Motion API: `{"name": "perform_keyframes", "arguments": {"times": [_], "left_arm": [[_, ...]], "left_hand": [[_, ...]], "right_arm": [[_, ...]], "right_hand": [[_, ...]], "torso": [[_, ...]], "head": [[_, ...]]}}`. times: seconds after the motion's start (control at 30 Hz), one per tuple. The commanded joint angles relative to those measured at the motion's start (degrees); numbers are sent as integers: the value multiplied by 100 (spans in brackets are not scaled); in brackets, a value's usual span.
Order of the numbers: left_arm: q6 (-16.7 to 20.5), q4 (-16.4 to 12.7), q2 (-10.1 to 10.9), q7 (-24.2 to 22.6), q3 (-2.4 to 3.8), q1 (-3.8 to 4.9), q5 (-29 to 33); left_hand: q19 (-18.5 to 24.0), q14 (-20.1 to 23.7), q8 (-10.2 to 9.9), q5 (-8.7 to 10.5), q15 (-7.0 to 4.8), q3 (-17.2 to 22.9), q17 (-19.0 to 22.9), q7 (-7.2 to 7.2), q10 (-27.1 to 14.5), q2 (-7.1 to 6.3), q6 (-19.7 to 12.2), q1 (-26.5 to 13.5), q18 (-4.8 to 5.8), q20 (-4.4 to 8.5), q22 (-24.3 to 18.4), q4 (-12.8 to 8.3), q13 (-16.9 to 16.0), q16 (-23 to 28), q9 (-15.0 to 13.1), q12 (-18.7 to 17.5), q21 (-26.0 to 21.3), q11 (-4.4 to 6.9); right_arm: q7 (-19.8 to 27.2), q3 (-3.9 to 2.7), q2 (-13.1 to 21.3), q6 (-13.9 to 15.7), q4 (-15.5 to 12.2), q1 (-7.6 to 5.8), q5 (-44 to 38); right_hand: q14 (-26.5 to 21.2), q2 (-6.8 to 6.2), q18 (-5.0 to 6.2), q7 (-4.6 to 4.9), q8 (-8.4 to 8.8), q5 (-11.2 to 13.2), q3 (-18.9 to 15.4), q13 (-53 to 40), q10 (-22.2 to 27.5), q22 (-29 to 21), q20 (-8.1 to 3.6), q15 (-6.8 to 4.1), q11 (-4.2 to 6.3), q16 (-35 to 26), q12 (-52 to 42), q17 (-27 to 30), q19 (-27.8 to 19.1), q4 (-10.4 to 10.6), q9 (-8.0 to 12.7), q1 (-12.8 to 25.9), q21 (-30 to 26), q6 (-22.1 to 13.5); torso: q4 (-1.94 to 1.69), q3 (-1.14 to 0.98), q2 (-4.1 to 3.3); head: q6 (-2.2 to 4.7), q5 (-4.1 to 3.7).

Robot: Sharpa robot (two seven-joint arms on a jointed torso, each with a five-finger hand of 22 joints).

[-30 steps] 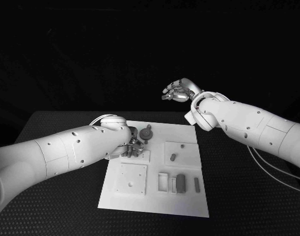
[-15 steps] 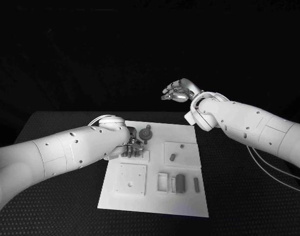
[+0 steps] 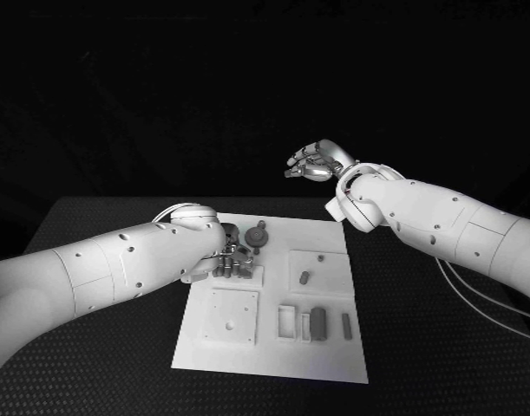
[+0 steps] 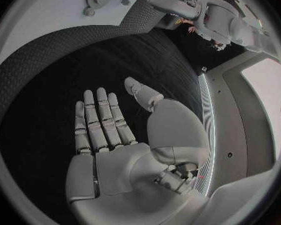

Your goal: Assemble the parts on the task board

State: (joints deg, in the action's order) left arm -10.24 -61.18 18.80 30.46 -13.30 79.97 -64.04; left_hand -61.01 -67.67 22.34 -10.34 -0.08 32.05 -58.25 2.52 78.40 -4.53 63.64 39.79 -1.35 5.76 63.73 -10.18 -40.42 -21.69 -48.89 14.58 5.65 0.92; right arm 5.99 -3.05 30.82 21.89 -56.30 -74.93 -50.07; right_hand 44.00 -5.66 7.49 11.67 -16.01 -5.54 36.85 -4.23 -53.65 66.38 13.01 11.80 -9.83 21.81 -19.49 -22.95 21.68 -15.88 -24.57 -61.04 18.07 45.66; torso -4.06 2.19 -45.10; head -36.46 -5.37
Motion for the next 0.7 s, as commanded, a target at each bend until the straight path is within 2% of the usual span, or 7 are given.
{"name": "perform_keyframes", "arguments": {"times": [0.03, 0.4, 0.7], "left_arm": [[2, 44, 43, 18, -35, -52, 16], [12, 30, 37, -37, -35, -52, 109], [140, -15, 157, -63, -32, -47, 112]], "left_hand": [[25, 36, -28, 31, 6, 9, 11, 0, -13, -72, -31, 5, 113, -7, -1, 33, 10, -35, -8, -12, -14, -6], [22, 62, -51, 19, 10, 49, 43, 3, -27, 44, -31, 165, 117, -12, 22, -112, 23, -77, -34, 2, -41, -10], [22, 68, -58, 16, 13, 33, 53, 7, -31, 52, -31, 163, 122, -16, 27, -134, 28, -86, -38, 3, -49, -13]], "right_arm": [[23, -2, 7, -53, -2, 9, 27], [23, -2, 5, -61, -7, 18, 30], [21, -2, 21, -56, -4, 26, 30]], "right_hand": [[-54, -21, -69, 49, 5, 9, -47, 8, -2, 12, 1, 5, -41, -22, 39, -6, -52, 2, 6, -27, -20, -58], [-55, -16, -72, 50, 3, 9, -47, 11, -3, 21, 0, 6, -42, -24, 41, -9, -58, 4, 9, -28, -23, -59], [-55, -15, -74, 52, 2, 9, -47, 12, -4, 27, 0, 6, -42, -25, 42, -10, -62, 4, 11, -30, -24, -61]], "torso": [[0, 0, 1], [-3, 0, 1], [0, -5, 2]], "head": [[0, -2], [8, -2], [27, -4]]}}
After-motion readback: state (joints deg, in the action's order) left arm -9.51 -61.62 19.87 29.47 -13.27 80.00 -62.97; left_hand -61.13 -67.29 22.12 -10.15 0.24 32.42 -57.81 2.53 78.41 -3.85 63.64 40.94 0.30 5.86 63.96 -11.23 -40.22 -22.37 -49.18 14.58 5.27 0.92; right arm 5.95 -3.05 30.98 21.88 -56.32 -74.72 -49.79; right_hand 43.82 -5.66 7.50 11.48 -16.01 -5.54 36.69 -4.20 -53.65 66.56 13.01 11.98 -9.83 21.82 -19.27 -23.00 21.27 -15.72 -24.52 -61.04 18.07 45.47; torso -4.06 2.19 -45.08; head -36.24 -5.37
